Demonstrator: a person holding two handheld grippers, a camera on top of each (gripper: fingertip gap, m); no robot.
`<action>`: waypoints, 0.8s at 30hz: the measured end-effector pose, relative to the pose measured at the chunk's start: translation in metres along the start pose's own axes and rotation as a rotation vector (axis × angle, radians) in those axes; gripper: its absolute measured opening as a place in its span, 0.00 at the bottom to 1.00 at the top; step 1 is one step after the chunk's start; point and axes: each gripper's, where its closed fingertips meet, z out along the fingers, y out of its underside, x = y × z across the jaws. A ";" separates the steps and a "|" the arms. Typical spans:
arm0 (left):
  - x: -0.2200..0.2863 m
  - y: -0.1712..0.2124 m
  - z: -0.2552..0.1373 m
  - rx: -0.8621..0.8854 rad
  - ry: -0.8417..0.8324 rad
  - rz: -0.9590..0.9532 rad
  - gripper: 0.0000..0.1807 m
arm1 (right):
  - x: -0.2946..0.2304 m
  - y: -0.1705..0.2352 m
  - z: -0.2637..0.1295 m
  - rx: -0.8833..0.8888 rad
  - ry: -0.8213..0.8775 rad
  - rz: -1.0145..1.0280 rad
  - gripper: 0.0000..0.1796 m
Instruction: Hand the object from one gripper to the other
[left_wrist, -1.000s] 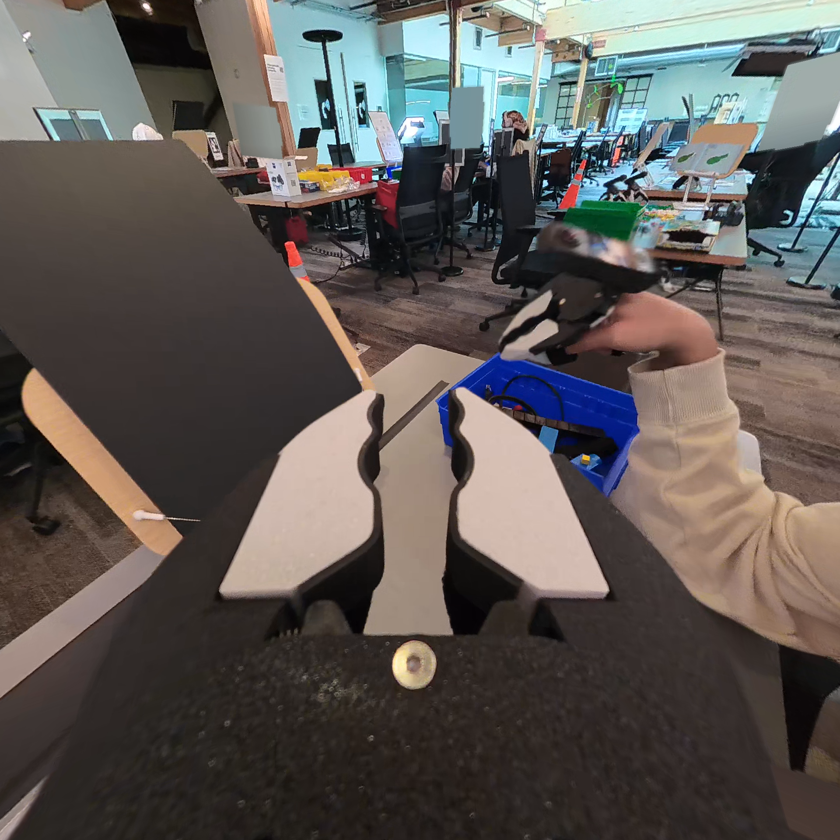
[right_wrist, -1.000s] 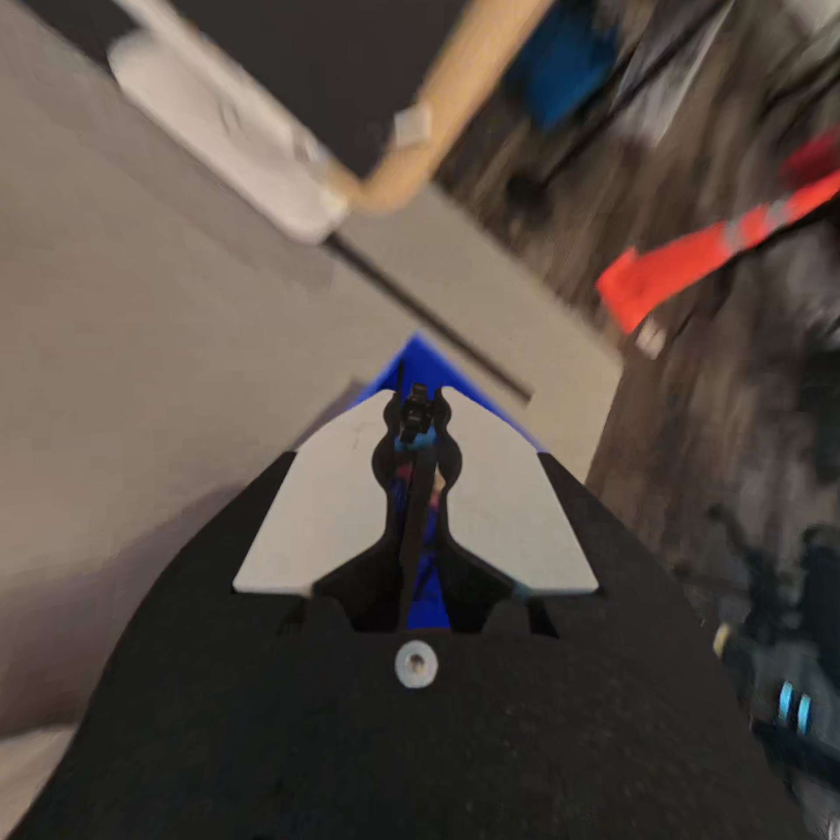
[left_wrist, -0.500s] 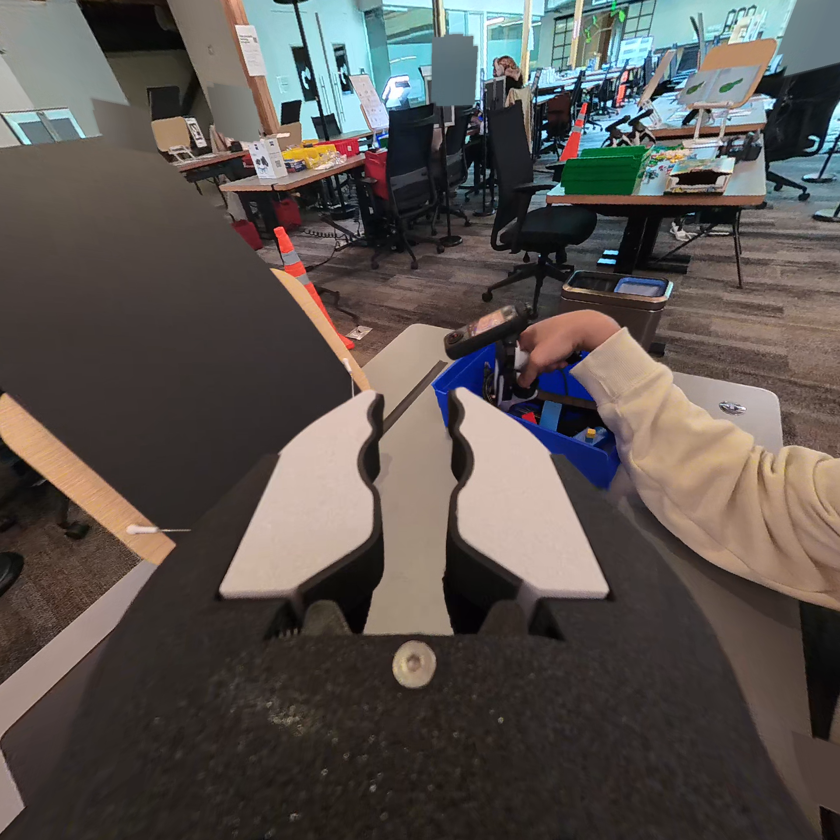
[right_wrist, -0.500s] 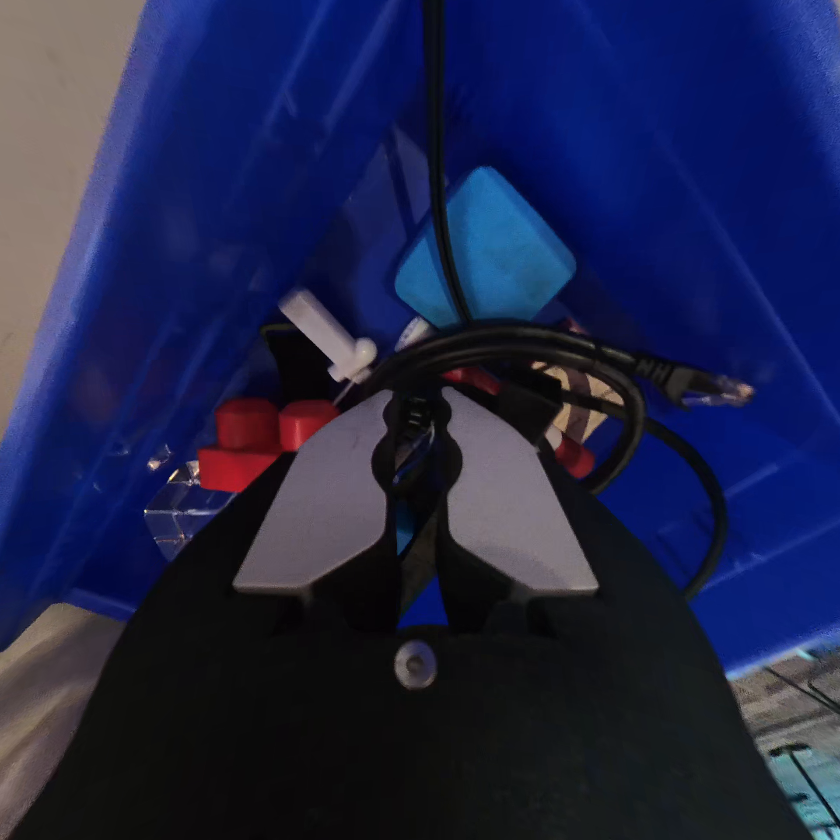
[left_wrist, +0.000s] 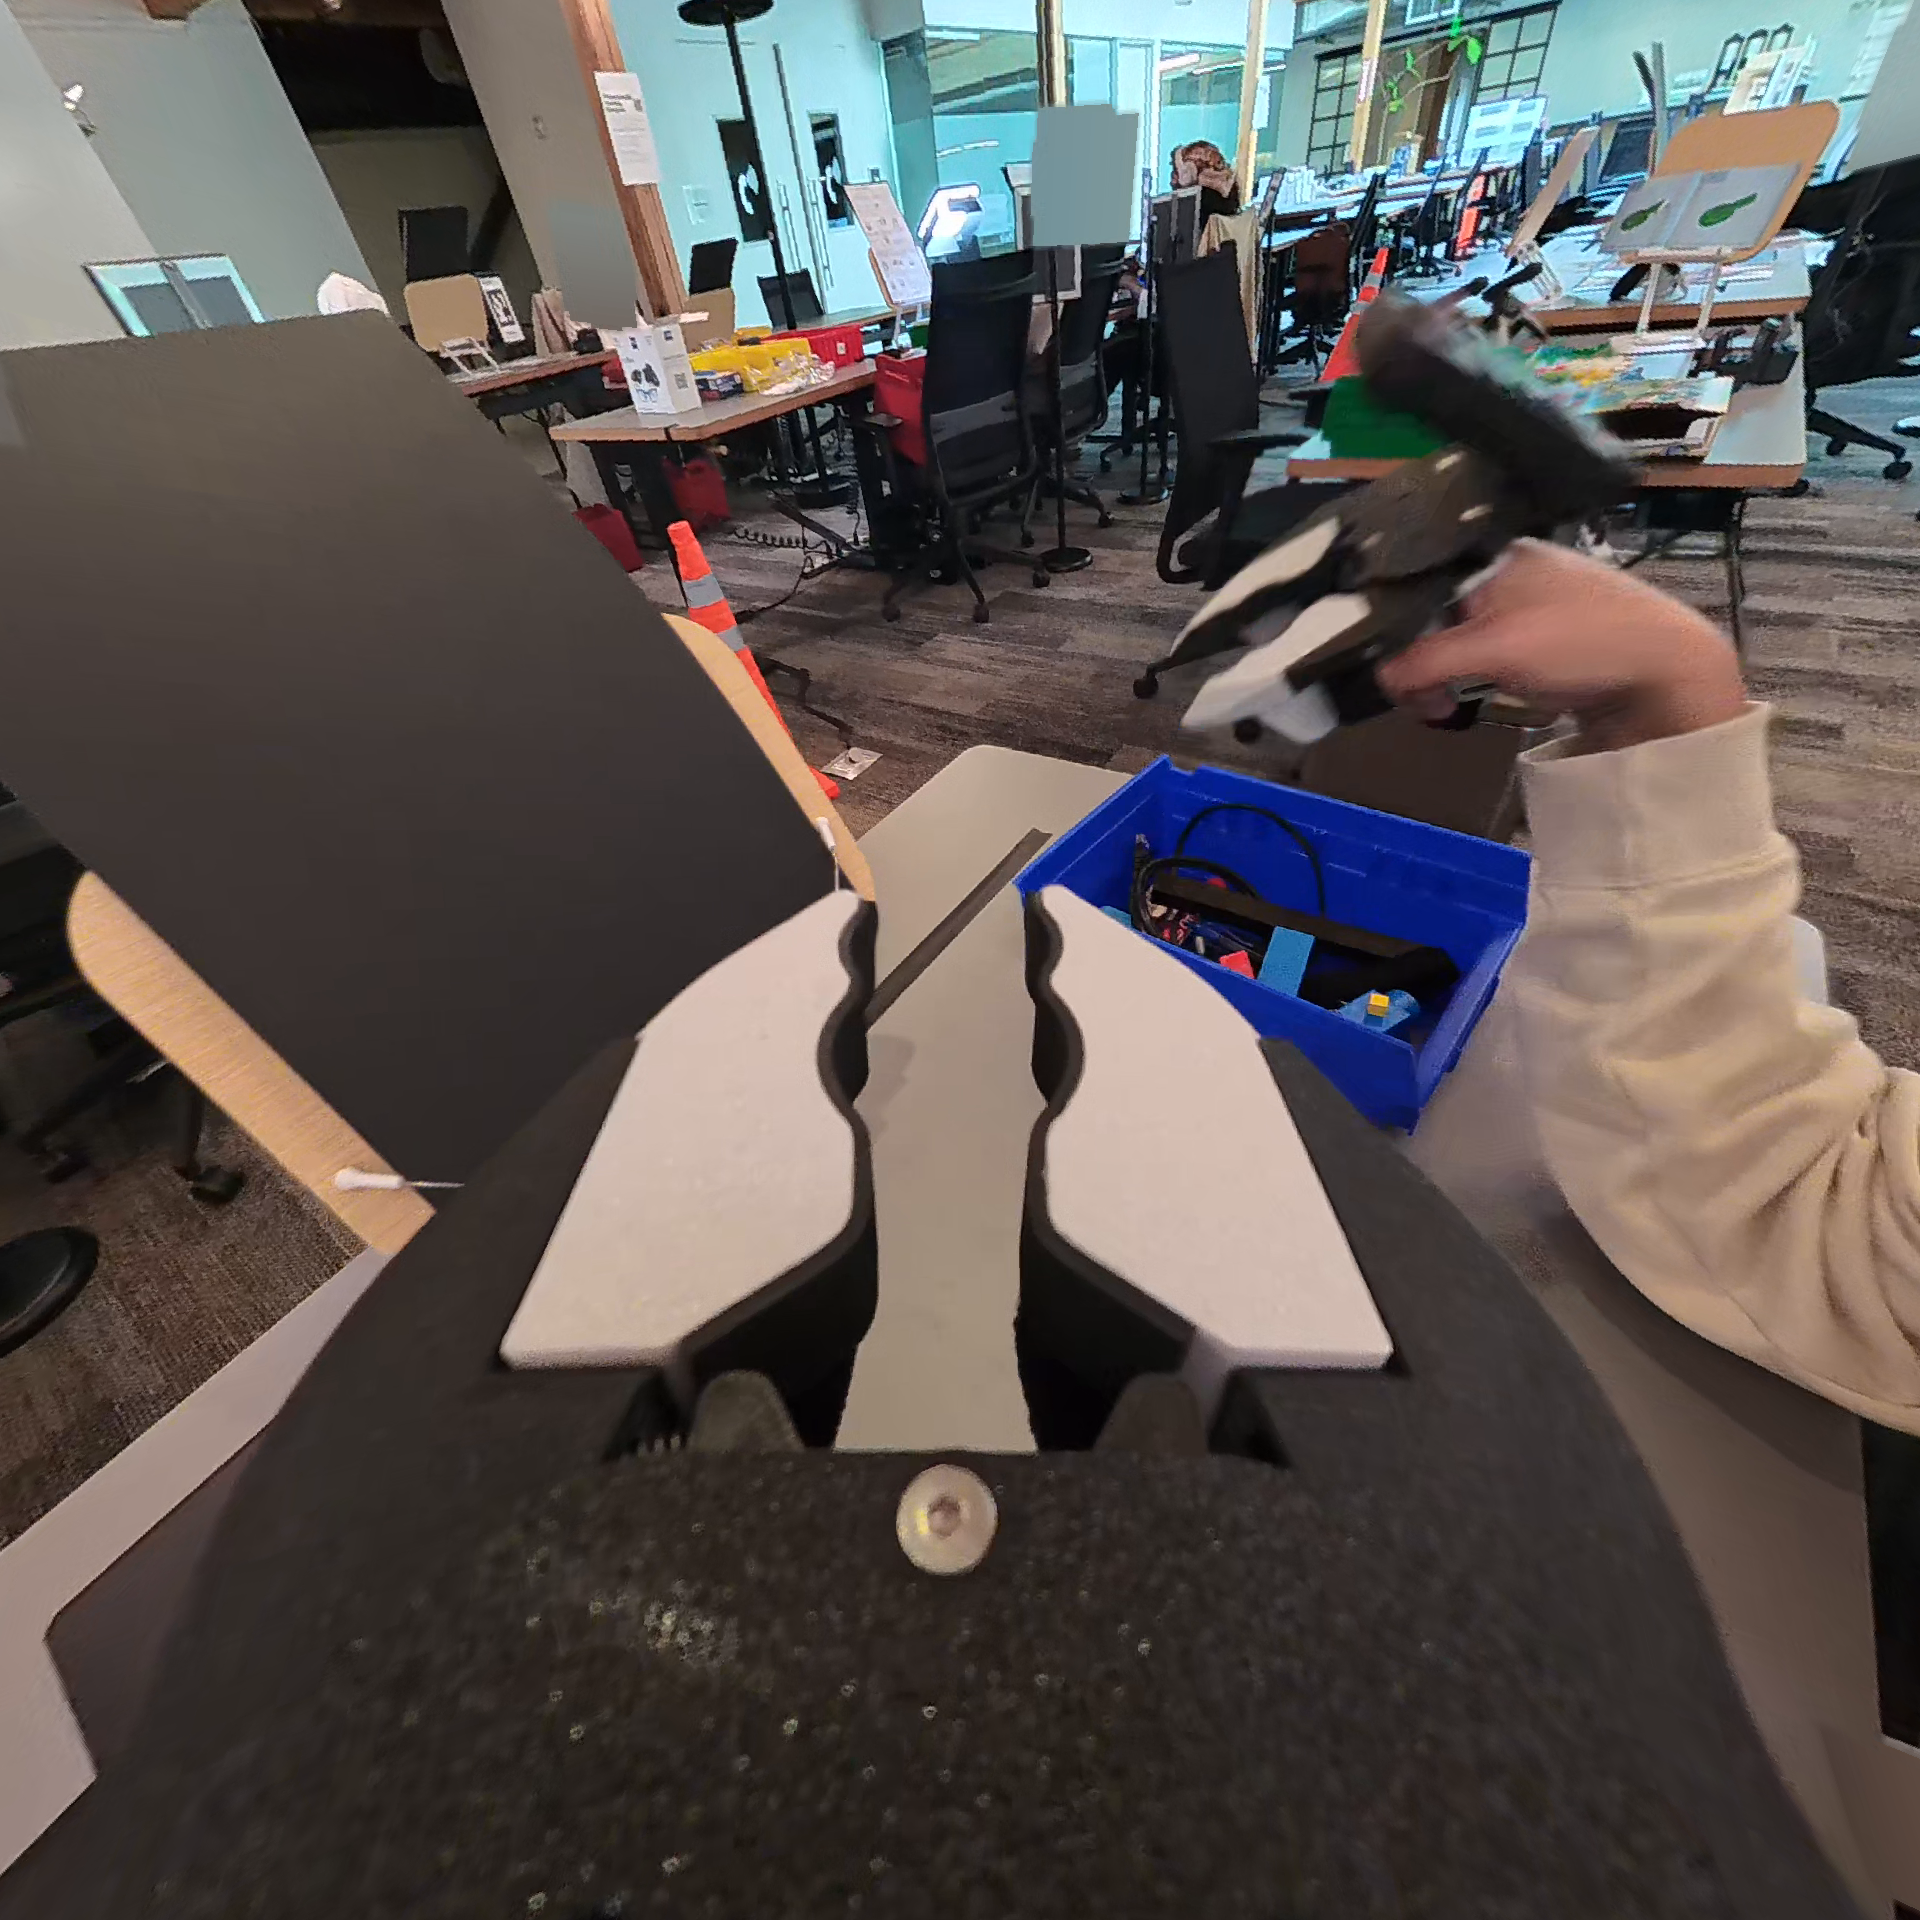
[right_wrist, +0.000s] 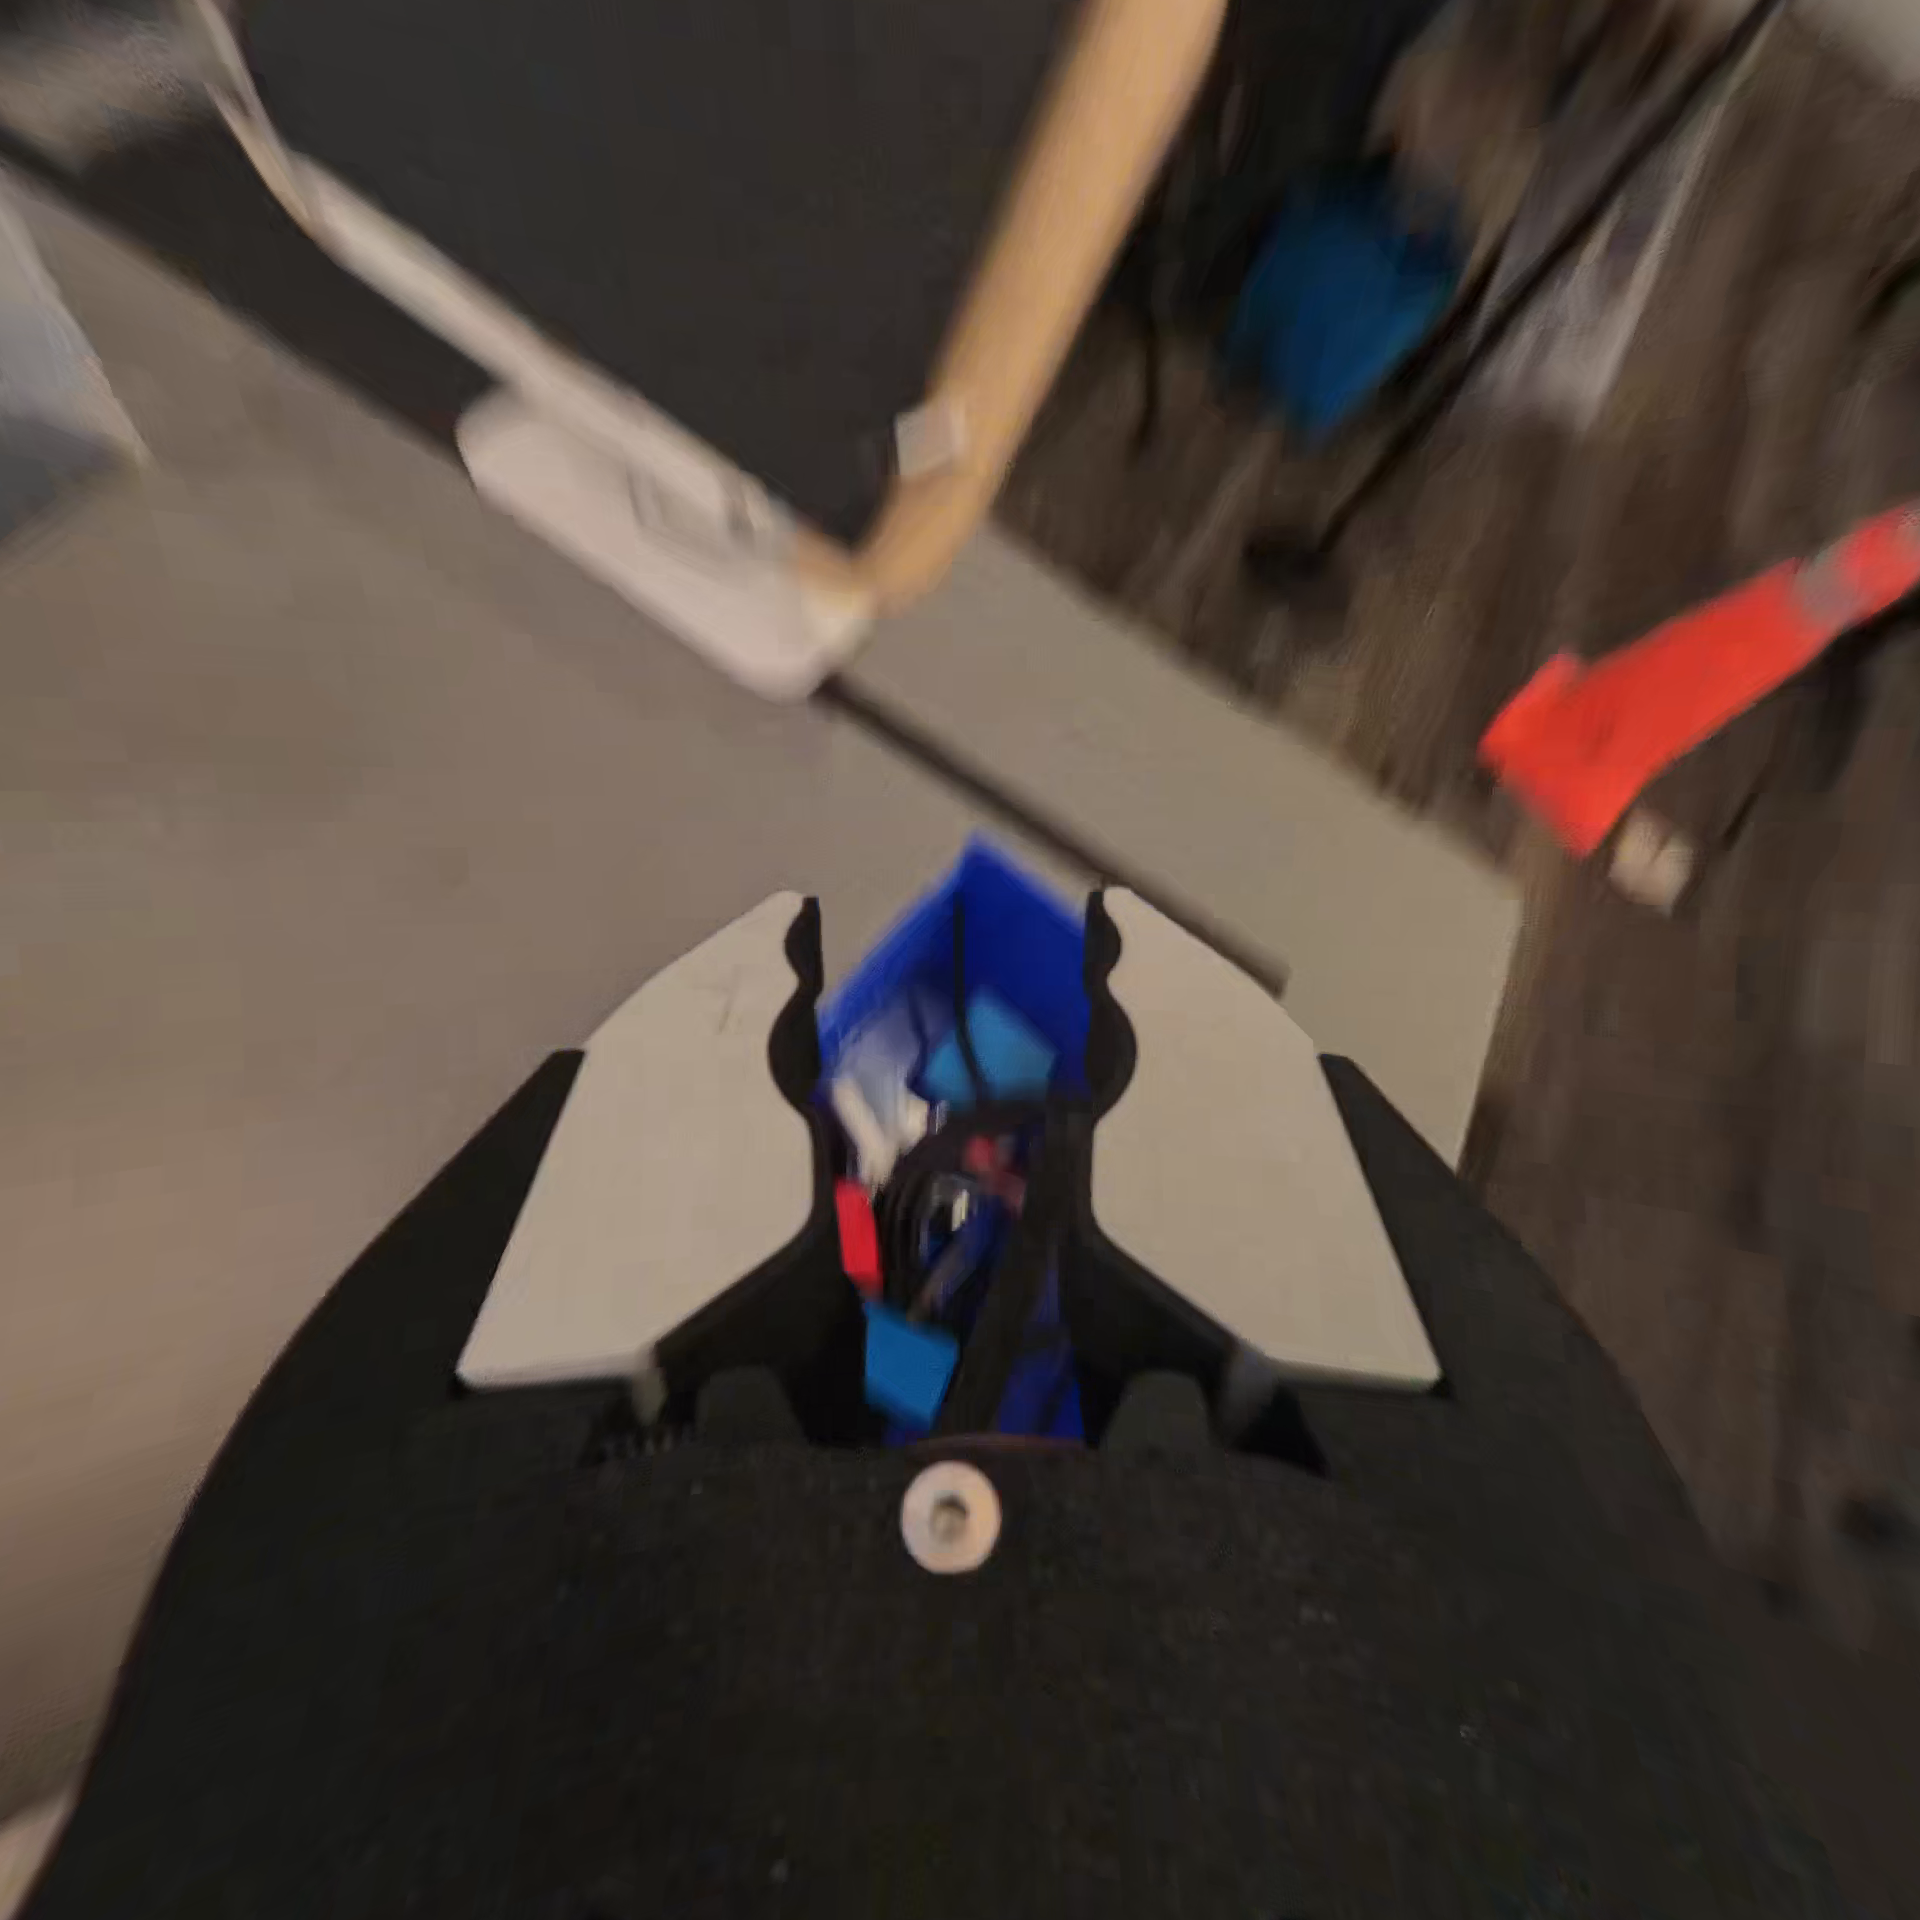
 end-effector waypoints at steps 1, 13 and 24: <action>-0.002 0.000 -0.002 0.000 -0.011 0.000 0.15 | -0.012 -0.028 -0.019 0.145 0.013 -0.039 0.28; -0.079 0.104 -0.065 -0.474 -0.381 0.190 0.16 | -0.296 -0.108 0.026 0.599 -0.749 -0.252 0.24; -0.096 0.265 -0.117 -1.107 -0.178 -0.116 0.28 | -0.286 -0.002 0.125 0.639 -0.604 0.226 0.29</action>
